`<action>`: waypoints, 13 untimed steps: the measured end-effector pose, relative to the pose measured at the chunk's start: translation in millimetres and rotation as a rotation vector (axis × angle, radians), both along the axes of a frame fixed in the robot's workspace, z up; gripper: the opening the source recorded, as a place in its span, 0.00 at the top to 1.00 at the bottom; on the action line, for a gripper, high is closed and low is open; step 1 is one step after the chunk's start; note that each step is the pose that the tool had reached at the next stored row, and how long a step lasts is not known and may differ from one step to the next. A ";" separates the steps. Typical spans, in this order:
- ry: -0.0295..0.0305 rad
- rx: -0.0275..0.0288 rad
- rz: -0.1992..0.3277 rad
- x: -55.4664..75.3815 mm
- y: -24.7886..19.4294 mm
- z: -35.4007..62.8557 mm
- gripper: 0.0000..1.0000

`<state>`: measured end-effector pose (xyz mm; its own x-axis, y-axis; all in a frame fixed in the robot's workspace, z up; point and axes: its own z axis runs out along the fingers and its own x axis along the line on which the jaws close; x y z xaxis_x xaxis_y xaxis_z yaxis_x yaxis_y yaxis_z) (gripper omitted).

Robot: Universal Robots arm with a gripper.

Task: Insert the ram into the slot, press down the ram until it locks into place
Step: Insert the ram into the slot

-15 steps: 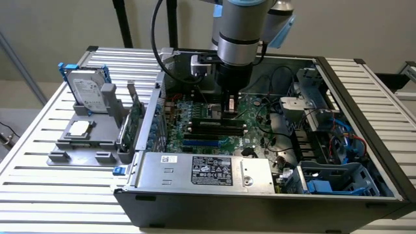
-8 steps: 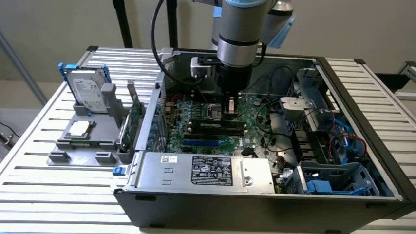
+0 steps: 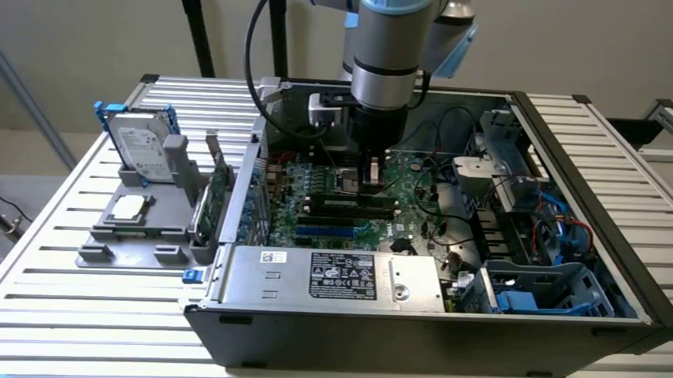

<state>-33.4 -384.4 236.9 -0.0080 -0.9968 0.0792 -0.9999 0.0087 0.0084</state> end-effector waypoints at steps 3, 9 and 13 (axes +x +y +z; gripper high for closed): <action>-0.0001 -0.0010 0.000 0.0 0.5 -0.9 0.87; -0.0002 -0.0019 -0.005 0.0 1.8 -2.5 0.87; -0.0001 -0.0022 -0.006 0.0 1.8 -4.4 0.87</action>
